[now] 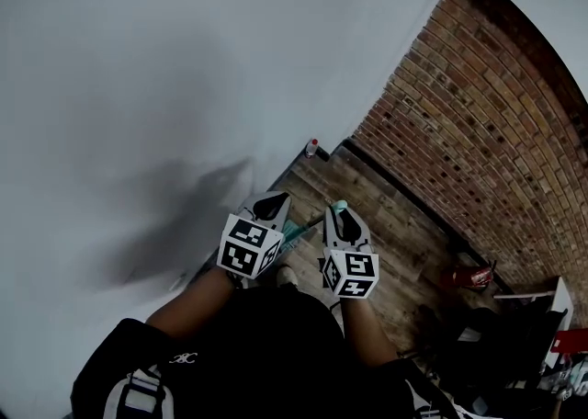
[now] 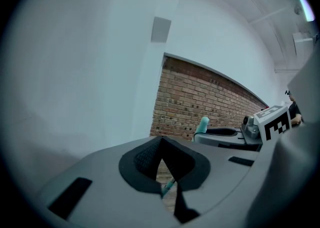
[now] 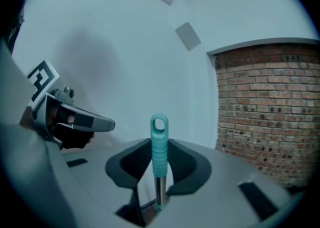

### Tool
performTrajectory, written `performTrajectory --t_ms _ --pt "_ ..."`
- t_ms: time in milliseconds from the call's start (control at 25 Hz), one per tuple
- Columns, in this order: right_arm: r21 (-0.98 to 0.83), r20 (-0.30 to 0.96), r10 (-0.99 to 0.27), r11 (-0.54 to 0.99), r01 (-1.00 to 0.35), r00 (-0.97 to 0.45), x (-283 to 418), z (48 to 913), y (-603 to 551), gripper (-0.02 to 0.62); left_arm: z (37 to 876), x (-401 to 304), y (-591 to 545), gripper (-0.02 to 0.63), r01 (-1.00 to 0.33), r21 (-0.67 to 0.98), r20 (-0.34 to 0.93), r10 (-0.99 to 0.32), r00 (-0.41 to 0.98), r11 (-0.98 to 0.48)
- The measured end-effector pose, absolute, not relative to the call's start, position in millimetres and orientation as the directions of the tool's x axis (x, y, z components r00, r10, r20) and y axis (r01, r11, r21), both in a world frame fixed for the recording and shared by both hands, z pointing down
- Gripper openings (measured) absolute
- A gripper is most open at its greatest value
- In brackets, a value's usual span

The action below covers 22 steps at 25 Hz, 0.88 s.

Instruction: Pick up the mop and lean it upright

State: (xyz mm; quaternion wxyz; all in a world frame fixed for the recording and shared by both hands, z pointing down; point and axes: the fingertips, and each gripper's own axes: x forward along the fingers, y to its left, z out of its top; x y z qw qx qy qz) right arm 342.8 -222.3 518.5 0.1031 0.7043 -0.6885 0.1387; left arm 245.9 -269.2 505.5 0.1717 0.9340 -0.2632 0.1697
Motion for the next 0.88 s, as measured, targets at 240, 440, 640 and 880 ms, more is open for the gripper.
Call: performTrajectory --t_ms 240,440,640,880 --pt "-0.042 0.328 -0.944 0.000 -0.999 -0.014 337.4 519.4 -233.1 0.107 507.8 234.9 -273.2 -0.003 -0.585 0.226 0.420 -0.464 0.780 -0.779" --pt "-0.045 0.324 -0.944 0.050 -0.998 -0.062 324.0 519.1 -244.6 0.107 508.8 222.5 -276.5 -0.003 -0.621 0.230 0.423 -0.497 0.757 -0.750" --pt "-0.052 0.319 -0.939 0.119 -0.992 -0.130 308.2 520.1 -253.0 0.109 509.2 208.6 -279.0 -0.003 -0.660 0.228 0.424 -0.536 0.729 -0.716" --pt "-0.056 0.318 -0.920 0.220 -0.974 -0.227 283.8 521.7 -266.6 0.110 509.7 191.4 -282.3 -0.003 -0.709 0.216 0.431 -0.586 0.686 -0.671"
